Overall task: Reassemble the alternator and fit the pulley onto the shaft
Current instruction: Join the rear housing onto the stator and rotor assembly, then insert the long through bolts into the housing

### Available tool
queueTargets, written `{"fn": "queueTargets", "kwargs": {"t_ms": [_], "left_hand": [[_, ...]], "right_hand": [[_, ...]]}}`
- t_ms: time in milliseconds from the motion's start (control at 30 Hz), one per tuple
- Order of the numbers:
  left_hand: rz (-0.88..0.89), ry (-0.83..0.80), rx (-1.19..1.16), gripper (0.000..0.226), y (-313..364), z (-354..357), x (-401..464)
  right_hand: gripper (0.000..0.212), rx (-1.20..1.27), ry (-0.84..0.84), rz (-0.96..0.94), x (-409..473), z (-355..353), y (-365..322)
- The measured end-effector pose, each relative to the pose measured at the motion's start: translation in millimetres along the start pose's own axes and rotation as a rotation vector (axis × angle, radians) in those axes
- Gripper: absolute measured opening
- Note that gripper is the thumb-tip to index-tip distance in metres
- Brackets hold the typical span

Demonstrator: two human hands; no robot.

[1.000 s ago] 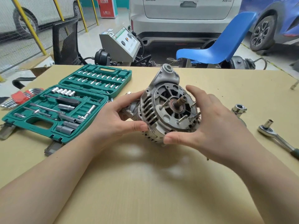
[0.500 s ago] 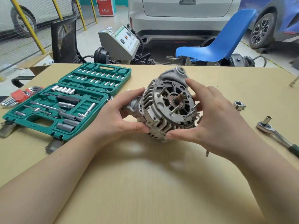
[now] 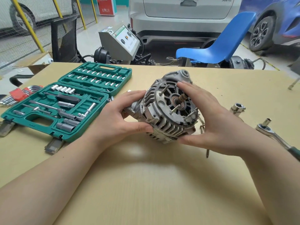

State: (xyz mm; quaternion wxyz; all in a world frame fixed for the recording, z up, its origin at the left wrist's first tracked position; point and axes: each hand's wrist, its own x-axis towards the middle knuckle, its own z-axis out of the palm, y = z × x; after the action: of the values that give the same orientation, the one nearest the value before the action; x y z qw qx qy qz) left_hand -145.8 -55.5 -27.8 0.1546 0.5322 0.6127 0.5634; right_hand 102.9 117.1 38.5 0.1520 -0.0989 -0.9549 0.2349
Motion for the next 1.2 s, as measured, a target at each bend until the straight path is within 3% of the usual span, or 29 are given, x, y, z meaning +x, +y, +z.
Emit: {"fn": "queueTargets", "kwargs": {"t_ms": [200, 333, 433, 567, 767, 1200], "left_hand": [[-0.023, 0.025, 0.039, 0.09, 8.7, 1.8, -4.1], [-0.076, 0.084, -0.038, 0.063, 15.4, 4.7, -4.8], [-0.078, 0.064, -0.055, 0.055, 18.9, 3.9, -5.2], [-0.066, 0.022, -0.035, 0.079, 16.5, 3.7, -6.2], [-0.089, 0.057, -0.108, 0.092, 12.1, 3.6, -4.2], [-0.088, 0.102, -0.201, 0.069, 14.4, 6.8, -8.0]], "right_hand": [[0.099, -0.108, 0.136, 0.043, 1.5, 3.1, -8.2], [0.102, -0.16, 0.265, 0.124, 1.3, 16.8, -21.7], [0.117, -0.126, 0.207, 0.158, 0.5, 15.2, -20.4], [0.124, -0.074, 0.148, 0.115, 0.6, 4.0, -11.6], [0.124, 0.066, 0.088, 0.079, 3.5, 9.8, -2.0], [0.112, 0.276, -0.023, 0.01, 5.9, 5.6, 11.0]]}}
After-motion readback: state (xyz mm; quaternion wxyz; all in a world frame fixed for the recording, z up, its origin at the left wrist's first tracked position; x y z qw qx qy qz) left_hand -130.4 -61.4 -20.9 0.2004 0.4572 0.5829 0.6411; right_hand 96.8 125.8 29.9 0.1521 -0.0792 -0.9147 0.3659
